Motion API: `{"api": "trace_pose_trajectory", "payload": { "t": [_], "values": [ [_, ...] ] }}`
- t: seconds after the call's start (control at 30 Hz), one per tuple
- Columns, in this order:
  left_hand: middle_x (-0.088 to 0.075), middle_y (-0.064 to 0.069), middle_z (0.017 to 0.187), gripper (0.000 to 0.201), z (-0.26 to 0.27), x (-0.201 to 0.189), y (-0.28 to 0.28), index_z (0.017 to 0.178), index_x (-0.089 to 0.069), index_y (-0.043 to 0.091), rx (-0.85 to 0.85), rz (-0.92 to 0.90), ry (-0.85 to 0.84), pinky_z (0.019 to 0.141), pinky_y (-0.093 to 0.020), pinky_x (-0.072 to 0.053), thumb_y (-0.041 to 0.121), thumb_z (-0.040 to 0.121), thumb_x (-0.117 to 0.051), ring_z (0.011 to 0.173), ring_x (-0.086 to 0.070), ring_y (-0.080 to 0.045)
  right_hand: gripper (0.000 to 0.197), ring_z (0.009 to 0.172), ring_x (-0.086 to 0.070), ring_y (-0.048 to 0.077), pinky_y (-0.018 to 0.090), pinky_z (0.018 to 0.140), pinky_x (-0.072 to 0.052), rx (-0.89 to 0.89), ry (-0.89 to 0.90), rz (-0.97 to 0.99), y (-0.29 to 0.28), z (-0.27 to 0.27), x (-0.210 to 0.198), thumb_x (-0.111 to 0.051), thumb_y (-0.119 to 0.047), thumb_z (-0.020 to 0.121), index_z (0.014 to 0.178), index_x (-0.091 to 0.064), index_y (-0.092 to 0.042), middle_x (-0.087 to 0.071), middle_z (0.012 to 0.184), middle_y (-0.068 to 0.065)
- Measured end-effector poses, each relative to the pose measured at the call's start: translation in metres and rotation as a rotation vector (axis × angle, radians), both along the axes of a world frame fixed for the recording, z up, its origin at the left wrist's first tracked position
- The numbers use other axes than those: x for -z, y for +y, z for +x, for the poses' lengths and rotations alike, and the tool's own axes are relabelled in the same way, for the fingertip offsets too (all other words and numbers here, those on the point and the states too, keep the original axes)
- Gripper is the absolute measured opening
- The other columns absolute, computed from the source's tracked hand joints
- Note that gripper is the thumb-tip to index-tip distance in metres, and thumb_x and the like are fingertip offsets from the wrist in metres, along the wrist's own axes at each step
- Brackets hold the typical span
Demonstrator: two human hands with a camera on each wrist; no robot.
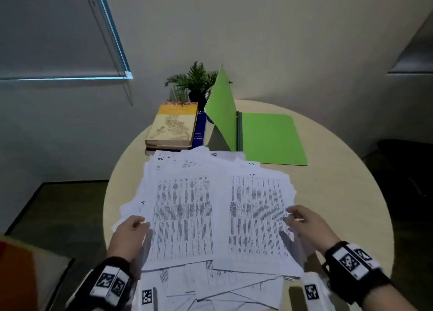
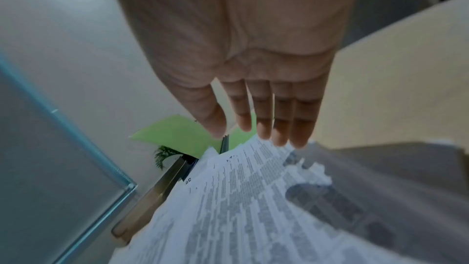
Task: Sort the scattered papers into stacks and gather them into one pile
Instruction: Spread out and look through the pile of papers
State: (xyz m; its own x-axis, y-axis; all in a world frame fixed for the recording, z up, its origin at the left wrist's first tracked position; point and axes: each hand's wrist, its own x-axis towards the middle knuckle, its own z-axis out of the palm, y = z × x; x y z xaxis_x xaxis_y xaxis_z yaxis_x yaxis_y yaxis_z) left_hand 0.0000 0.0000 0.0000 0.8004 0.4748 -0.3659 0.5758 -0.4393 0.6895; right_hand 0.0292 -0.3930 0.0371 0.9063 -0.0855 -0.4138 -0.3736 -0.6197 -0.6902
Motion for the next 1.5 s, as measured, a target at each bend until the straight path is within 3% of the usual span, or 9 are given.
{"api": "trace_pose_trajectory", "payload": {
  "t": [0.27, 0.4, 0.77, 0.9, 1.07, 1.17, 1.3, 1.4, 1.5],
  "values": [
    [-0.048, -0.019, 0.135, 0.083, 0.03, 0.029, 0.0, 0.132, -0.046, 0.002, 0.128, 0.162, 0.243, 0.1, -0.047, -0.042, 0.059, 0.075, -0.065, 0.121, -0.048, -0.037, 0.07, 0.127, -0.046, 0.028, 0.031, 0.093, -0.04, 0.256, 0.041, 0.016, 0.026, 0.034, 0.02, -0.071, -0.022, 0.081, 0.138, -0.035, -0.005, -0.041, 0.143, 0.017],
    [-0.043, -0.019, 0.136, 0.083, 0.035, 0.032, -0.009, 0.136, -0.039, 0.004, 0.127, 0.214, 0.231, 0.1, -0.045, -0.042, 0.047, 0.074, -0.073, 0.123, -0.046, -0.038, 0.096, 0.124, -0.045, 0.036, 0.038, 0.097, -0.043, 0.164, 0.223, -0.298, 0.027, 0.035, 0.043, -0.077, -0.042, 0.069, 0.14, -0.026, -0.005, -0.043, 0.138, 0.019],
    [-0.049, -0.011, 0.128, 0.066, 0.035, 0.026, -0.03, 0.129, -0.047, 0.01, 0.172, 0.388, 0.141, 0.094, -0.041, -0.042, 0.037, 0.075, -0.074, 0.119, -0.046, -0.031, 0.09, 0.099, -0.056, 0.034, 0.037, 0.075, -0.049, 0.22, 0.006, -0.362, 0.014, 0.016, 0.048, -0.072, -0.013, 0.074, 0.145, -0.018, -0.008, -0.056, 0.106, 0.017],
    [-0.054, -0.017, 0.12, 0.049, 0.037, 0.027, -0.032, 0.113, -0.059, 0.003, 0.189, 0.363, 0.141, 0.09, -0.039, -0.045, 0.033, 0.077, -0.071, 0.112, -0.05, -0.034, 0.028, 0.064, -0.058, 0.023, 0.025, 0.054, -0.042, 0.309, 0.024, -0.068, 0.001, 0.005, 0.049, -0.062, -0.003, 0.081, 0.109, -0.056, -0.005, -0.064, 0.076, 0.007],
    [-0.052, -0.012, 0.124, 0.031, 0.028, 0.018, -0.027, 0.109, -0.063, 0.0, -0.086, 0.018, -0.145, 0.09, -0.037, -0.045, 0.012, 0.081, -0.066, 0.109, -0.055, -0.033, 0.009, 0.064, -0.054, 0.025, 0.03, 0.063, -0.043, 0.386, -0.004, 0.182, -0.01, -0.005, 0.055, -0.059, -0.005, 0.087, 0.095, -0.064, -0.005, -0.064, 0.075, 0.011],
    [-0.05, -0.004, 0.134, 0.056, 0.019, 0.02, -0.021, 0.138, -0.043, 0.01, -0.217, -0.437, -0.101, 0.099, -0.041, -0.045, 0.02, 0.086, -0.063, 0.117, -0.056, -0.03, 0.009, 0.054, -0.047, 0.021, 0.027, 0.052, -0.034, 0.345, 0.042, 0.263, -0.009, -0.008, 0.05, -0.059, 0.001, 0.087, 0.081, -0.06, -0.005, -0.058, 0.062, 0.01],
    [-0.066, -0.01, 0.114, 0.04, 0.007, 0.029, -0.017, 0.124, -0.056, 0.002, -0.099, -0.408, -0.012, 0.089, -0.036, -0.049, 0.014, 0.087, -0.066, 0.1, -0.063, -0.028, 0.027, 0.031, -0.034, 0.014, 0.024, 0.05, -0.027, 0.316, 0.082, 0.271, -0.011, -0.011, 0.06, -0.061, -0.002, 0.087, 0.062, -0.05, -0.007, -0.042, 0.035, 0.002],
    [-0.069, -0.01, 0.086, 0.021, 0.001, 0.028, -0.018, 0.105, -0.065, -0.001, -0.22, -0.425, -0.118, 0.082, -0.037, -0.052, 0.005, 0.085, -0.067, 0.088, -0.066, -0.032, 0.009, 0.054, -0.062, 0.018, 0.023, 0.053, -0.045, 0.387, 0.0, 0.359, -0.011, -0.013, 0.059, -0.056, 0.001, 0.088, 0.09, -0.065, -0.003, -0.067, 0.064, 0.006],
    [-0.069, -0.011, 0.093, 0.028, -0.005, 0.024, -0.015, 0.104, -0.064, 0.004, -0.244, -0.465, -0.128, 0.09, -0.041, -0.051, 0.015, 0.081, -0.073, 0.093, -0.065, -0.032, 0.022, 0.08, -0.067, 0.026, 0.033, 0.07, -0.053, 0.403, 0.007, 0.449, -0.01, -0.014, 0.054, -0.054, 0.004, 0.088, 0.107, -0.062, -0.004, -0.069, 0.093, 0.015]
  ]
}}
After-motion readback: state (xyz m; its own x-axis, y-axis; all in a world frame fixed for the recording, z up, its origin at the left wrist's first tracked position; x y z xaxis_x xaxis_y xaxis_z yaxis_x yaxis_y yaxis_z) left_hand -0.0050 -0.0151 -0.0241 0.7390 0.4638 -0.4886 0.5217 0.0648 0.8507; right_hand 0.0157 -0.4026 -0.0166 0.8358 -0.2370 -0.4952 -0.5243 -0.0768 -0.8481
